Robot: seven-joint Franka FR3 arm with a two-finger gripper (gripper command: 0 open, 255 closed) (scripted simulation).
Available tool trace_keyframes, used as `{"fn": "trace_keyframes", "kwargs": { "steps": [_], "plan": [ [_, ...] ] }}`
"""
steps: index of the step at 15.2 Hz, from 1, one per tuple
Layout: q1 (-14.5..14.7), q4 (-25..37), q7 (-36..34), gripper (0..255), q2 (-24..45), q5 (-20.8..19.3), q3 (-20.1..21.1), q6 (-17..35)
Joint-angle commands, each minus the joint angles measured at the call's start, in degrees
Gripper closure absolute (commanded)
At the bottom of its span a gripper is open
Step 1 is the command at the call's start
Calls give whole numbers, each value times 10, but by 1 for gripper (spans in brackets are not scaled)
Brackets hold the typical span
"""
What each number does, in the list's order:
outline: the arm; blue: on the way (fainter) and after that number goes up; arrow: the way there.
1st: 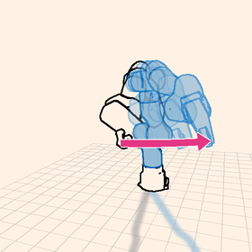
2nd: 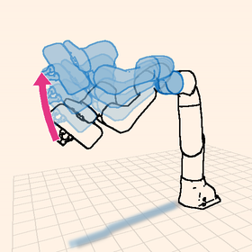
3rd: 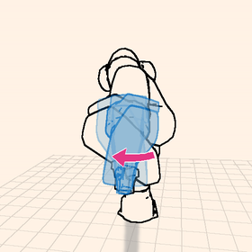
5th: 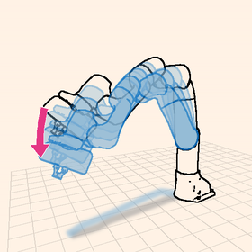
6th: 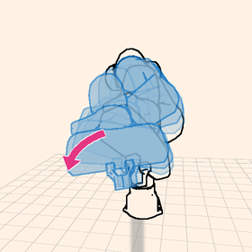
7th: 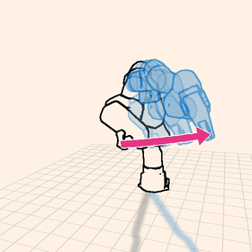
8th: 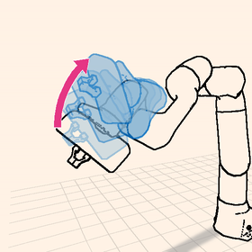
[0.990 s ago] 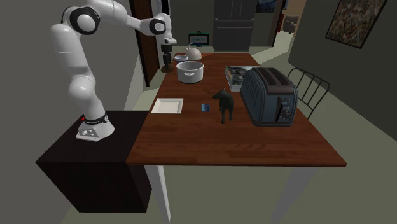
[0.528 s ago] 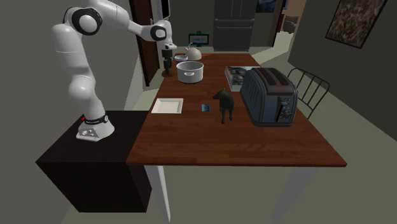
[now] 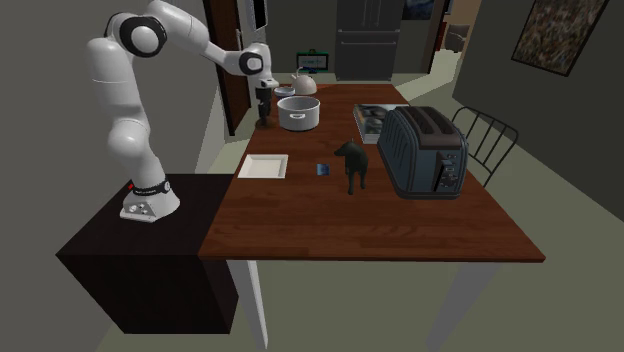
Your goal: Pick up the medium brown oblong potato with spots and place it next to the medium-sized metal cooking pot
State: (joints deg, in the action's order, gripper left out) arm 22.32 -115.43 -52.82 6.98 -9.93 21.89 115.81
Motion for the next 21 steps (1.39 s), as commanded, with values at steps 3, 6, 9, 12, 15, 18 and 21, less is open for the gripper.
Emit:
{"fn": "trace_keyframes", "kwargs": {
  "steps": [3, 6, 9, 12, 15, 18, 21],
  "plan": [
    [1, -15, -7, 255, 14, -8, -1, 27],
    [2, -24, -14, 255, 26, -15, -3, 47],
    [2, -31, -19, 255, 35, -21, -4, 62],
    [2, -31, -19, 255, 35, -21, -4, 62],
    [2, -31, -19, 255, 35, -21, -4, 62],
    [2, -31, -19, 0, 35, -21, -4, 62],
    [2, -31, -19, 0, 35, -21, -4, 62]
  ]
}}
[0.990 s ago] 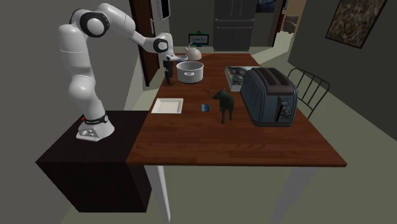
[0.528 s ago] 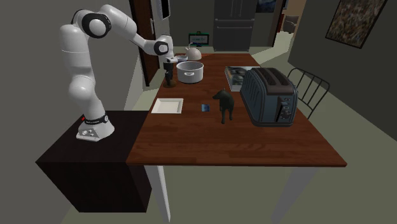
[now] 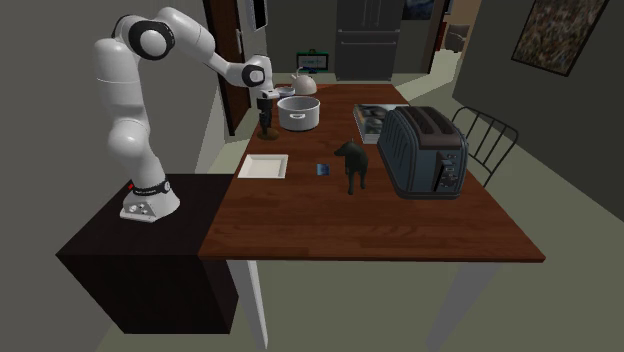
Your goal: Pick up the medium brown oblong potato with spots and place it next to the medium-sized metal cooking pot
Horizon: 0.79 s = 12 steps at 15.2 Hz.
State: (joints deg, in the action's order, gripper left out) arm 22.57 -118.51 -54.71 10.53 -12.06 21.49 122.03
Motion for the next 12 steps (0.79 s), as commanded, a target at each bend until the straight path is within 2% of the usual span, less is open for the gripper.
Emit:
{"fn": "trace_keyframes", "kwargs": {
  "steps": [1, 5, 12],
  "plan": [
    [0, 0, 0, 0, 0, 0, 0, 0],
    [1, 43, 12, 0, -27, 19, 6, -67],
    [2, 43, 12, 0, -27, 19, 6, -67]
  ]
}}
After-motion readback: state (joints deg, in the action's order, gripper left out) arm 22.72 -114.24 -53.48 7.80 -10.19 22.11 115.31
